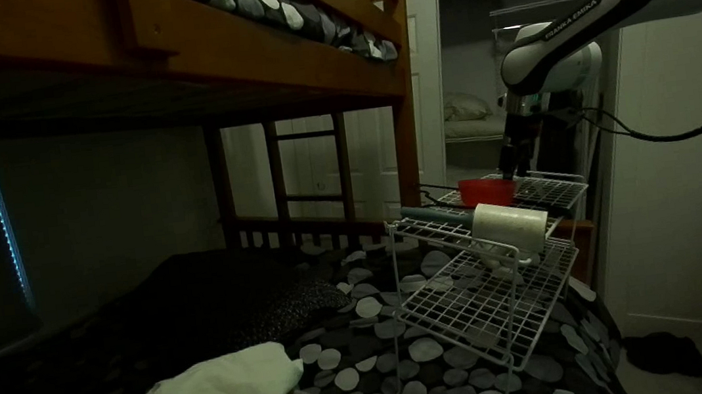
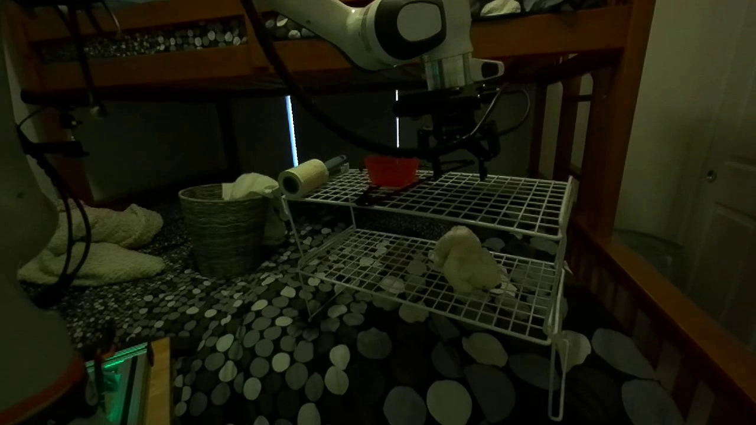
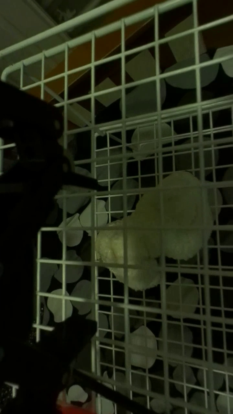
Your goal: Turn the white rack to the right
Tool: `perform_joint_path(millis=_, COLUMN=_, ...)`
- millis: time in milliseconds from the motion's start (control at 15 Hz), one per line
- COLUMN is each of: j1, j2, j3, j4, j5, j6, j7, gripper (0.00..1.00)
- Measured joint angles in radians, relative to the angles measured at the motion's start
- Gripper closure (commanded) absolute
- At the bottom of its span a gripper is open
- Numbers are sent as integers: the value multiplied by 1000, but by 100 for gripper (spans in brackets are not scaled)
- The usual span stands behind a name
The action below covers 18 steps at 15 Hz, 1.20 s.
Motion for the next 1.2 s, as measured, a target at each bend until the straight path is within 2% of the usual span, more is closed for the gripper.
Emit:
perform_joint_path(millis=400, j1=5, j2=9, j3=0, j4=-53, j5=1, j6=91, j7=37, gripper=0)
perform_joint_path(millis=1000, j1=9, j2=8, j3=2, j4=-61, j5=-3, j6=89, j7=32, gripper=0)
perform_joint_path(millis=1200, j1=8, j2=5, j3=2, j4=-61, j5=40, j6=66, j7=-12, gripper=0)
